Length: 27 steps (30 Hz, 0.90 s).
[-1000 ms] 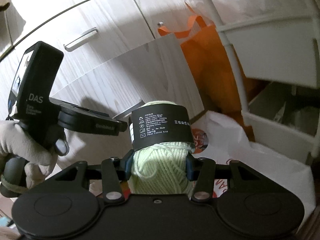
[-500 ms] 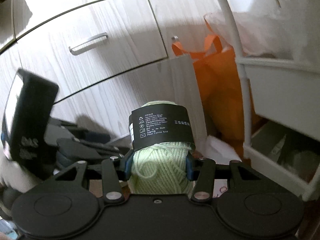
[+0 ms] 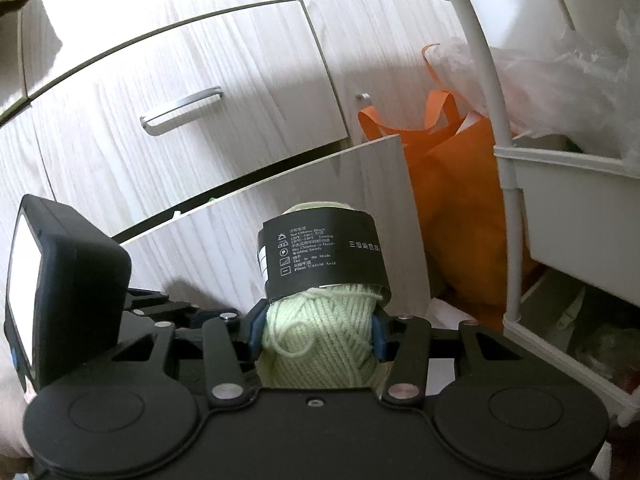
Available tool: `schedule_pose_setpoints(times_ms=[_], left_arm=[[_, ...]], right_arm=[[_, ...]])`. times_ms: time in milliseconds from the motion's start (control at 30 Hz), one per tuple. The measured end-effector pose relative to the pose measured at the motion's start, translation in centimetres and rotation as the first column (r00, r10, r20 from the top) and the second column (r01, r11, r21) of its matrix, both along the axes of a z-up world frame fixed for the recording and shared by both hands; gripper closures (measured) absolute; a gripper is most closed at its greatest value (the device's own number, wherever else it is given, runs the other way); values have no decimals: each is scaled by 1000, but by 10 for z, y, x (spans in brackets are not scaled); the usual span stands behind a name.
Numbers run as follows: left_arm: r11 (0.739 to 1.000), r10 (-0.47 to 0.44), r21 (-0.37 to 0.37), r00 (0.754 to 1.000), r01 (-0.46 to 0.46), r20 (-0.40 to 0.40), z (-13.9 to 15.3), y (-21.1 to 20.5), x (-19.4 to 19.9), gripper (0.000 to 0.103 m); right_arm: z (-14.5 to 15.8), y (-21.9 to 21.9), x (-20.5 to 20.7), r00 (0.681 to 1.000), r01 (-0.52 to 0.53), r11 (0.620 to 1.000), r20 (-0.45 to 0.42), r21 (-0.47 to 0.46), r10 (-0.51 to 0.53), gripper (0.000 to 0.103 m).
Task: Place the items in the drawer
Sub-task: 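Pull the lower drawer open with the left gripper while the right gripper holds the yarn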
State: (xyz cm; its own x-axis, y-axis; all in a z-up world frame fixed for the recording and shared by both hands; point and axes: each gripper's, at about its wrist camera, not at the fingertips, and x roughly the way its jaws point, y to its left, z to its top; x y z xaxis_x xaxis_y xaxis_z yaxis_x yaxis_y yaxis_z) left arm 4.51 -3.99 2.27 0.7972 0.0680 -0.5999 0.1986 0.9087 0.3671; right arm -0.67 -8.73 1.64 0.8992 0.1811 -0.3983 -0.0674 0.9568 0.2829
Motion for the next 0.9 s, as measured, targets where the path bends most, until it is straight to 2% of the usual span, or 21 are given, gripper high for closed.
schedule_pose_setpoints(times_ms=[233, 400, 433, 467, 500, 533, 567, 633, 700, 800, 833, 867, 900], left_arm=[[1000, -4, -25, 1000, 4, -2, 1, 3, -1, 70], [999, -18, -50, 1000, 17, -14, 5, -2, -3, 70], [996, -51, -72, 998, 48, -34, 5, -4, -5, 77], [987, -88, -144, 990, 71, -113, 3, -6, -3, 102], [970, -96, -240, 967, 38, -237, -5, -6, 1, 101], [956, -103, -294, 937, -1, -335, -13, -8, 5, 102], [963, -95, -271, 926, -8, -366, -22, -12, 5, 102], [989, -75, -144, 960, 36, -271, -24, -19, -1, 101], [996, -62, -75, 980, 49, -188, -16, -17, -5, 98], [996, -71, -51, 994, 67, -85, -2, -11, -11, 96], [997, -80, -26, 995, 79, -54, 2, -11, -14, 89], [996, -92, 4, 995, 93, -27, 4, -12, -16, 77], [993, -109, 39, 994, 109, -7, 4, -15, -18, 73]], right_arm=[[-2, -11, -7, 1000, 26, 998, -10, 64, -25, 49], [-3, -13, -11, 1000, 23, 997, -16, 70, -22, 49], [-3, -12, -11, 1000, 21, 997, -15, 70, -20, 49], [-3, -13, -11, 1000, 20, 997, -11, 75, -19, 49], [-2, -13, -12, 1000, 22, 997, -7, 79, -22, 49], [-1, -13, -12, 1000, 25, 997, -5, 72, -24, 49], [-1, -14, -12, 1000, 28, 998, -4, 64, -28, 49], [-1, -17, -12, 999, 42, 997, -2, 70, -42, 49], [-4, -22, -14, 998, 57, 995, -6, 79, -56, 49], [-7, -26, -14, 998, 65, 994, -19, 88, -64, 49], [-7, -26, -15, 998, 66, 993, -20, 95, -64, 49], [-7, -26, -15, 998, 63, 993, -21, 103, -61, 49], [-7, -25, -16, 998, 61, 993, -19, 104, -59, 49]])
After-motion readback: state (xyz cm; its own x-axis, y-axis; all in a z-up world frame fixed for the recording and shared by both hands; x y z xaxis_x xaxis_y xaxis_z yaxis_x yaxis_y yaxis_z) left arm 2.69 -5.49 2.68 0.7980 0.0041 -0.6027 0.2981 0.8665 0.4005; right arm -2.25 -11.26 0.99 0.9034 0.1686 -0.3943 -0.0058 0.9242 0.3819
